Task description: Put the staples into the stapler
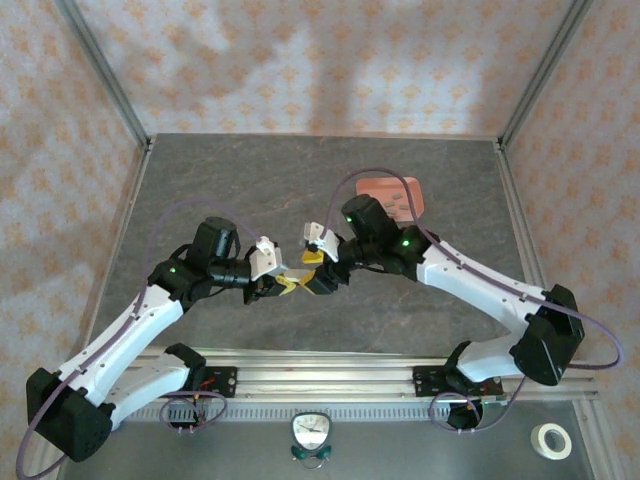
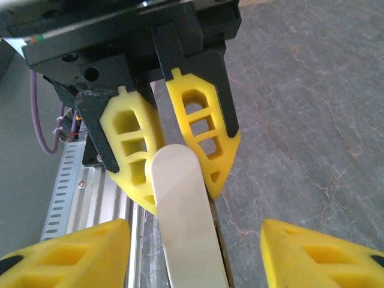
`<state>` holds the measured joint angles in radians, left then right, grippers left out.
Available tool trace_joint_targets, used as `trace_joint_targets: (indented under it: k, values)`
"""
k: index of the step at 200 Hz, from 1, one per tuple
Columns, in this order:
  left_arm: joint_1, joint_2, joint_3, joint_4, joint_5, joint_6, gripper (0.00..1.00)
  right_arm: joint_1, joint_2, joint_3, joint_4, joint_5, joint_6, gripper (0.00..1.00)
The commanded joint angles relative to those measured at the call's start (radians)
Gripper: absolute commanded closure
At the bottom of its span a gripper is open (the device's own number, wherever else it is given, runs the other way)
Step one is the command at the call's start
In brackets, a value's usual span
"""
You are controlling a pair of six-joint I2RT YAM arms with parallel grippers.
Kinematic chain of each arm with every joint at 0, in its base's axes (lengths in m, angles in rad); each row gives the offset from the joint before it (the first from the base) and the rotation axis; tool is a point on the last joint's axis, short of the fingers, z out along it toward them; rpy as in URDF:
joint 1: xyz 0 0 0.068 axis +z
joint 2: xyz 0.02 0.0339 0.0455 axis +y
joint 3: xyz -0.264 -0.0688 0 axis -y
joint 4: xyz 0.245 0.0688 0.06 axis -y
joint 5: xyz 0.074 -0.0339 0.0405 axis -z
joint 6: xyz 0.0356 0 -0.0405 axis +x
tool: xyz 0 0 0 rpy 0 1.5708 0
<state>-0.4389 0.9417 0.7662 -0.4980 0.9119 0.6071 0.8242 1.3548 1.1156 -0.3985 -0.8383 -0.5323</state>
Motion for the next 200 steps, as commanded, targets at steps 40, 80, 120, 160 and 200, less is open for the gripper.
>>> trace_joint_targets:
  k: [40, 80, 120, 160, 200]
  values:
    - [-0.002, -0.001, 0.031, 0.065, 0.038, -0.038, 0.99, 0.006, 0.033, 0.038, -0.017, -0.031, -0.008, 0.47]
    - [-0.002, -0.007, 0.025, 0.077, 0.034, -0.055, 0.96, 0.004, 0.024, 0.029, -0.011, -0.016, -0.027, 0.70]
    - [0.010, -0.040, -0.066, 0.212, 0.032, -0.154, 0.53, -0.058, -0.060, -0.070, 0.118, -0.091, -0.009, 0.86]
    - [0.025, -0.051, -0.141, 0.390, 0.115, -0.257, 0.41, -0.092, -0.083, -0.077, 0.108, -0.134, -0.016, 0.87]
    - [0.028, -0.055, -0.163, 0.472, 0.140, -0.298, 0.43, -0.094, -0.069, -0.063, 0.105, -0.182, -0.033, 0.87]
